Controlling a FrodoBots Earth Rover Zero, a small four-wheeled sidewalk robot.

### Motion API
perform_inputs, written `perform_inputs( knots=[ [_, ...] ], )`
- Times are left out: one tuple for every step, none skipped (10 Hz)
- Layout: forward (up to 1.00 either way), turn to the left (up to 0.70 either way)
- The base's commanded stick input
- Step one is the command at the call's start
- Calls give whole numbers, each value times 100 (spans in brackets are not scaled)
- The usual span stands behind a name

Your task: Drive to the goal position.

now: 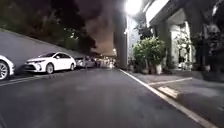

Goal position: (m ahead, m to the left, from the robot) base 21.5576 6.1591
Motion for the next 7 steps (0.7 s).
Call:
perform_inputs(
  knots=[
    [45, 0],
    [45, 0],
    [45, 0],
    [45, 0],
    [45, 0],
    [45, 0],
    [45, 0]
  ],
)
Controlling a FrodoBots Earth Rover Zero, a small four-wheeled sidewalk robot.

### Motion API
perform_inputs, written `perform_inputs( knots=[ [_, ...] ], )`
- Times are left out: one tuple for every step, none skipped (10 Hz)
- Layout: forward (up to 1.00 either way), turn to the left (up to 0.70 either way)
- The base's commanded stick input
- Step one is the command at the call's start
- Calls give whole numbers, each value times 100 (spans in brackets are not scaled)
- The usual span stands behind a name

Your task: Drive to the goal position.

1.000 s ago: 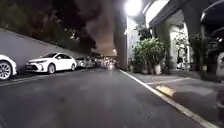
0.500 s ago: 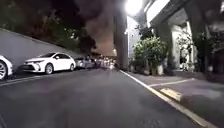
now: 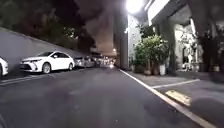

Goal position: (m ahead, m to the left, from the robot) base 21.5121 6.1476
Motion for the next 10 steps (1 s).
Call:
perform_inputs(
  knots=[
    [45, 0],
    [45, 0],
    [45, 0],
    [45, 0],
    [45, 0],
    [45, 0],
    [45, 0],
    [45, 0],
    [45, 0],
    [45, 0]
  ],
)
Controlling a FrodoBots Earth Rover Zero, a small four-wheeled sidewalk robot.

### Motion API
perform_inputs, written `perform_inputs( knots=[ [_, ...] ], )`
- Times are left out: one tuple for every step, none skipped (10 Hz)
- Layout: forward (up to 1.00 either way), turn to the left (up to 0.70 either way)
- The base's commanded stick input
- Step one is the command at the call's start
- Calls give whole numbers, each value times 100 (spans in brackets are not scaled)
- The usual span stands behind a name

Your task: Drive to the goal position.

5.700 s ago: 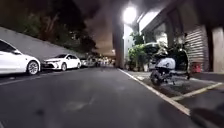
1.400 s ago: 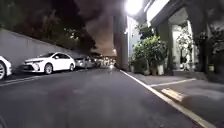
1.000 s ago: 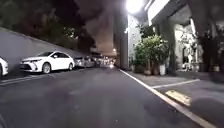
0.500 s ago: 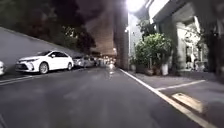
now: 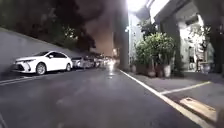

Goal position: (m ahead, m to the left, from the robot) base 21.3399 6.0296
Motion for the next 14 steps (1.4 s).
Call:
perform_inputs(
  knots=[
    [45, 0],
    [45, 0],
    [45, 0],
    [45, 0],
    [45, 0],
    [45, 0],
    [45, 0],
    [45, 0],
    [45, 0],
    [45, 0],
    [45, 0],
    [45, 0],
    [45, 0],
    [45, 0]
  ],
)
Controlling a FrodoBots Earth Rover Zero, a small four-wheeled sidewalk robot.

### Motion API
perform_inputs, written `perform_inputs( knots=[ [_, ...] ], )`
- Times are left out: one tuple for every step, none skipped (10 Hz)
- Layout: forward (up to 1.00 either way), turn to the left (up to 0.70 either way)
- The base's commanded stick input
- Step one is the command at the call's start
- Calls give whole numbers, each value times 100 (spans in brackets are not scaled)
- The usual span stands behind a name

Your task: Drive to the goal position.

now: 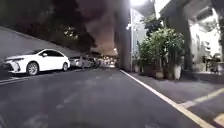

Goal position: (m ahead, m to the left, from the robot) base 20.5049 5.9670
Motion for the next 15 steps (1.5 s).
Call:
perform_inputs(
  knots=[
    [45, 0],
    [45, 0],
    [45, 0],
    [45, 0],
    [45, 0],
    [45, 0],
    [45, 0],
    [45, 0],
    [45, 0],
    [45, 0],
    [45, 0],
    [45, 0],
    [45, 0],
    [45, 0],
    [45, 0]
  ],
)
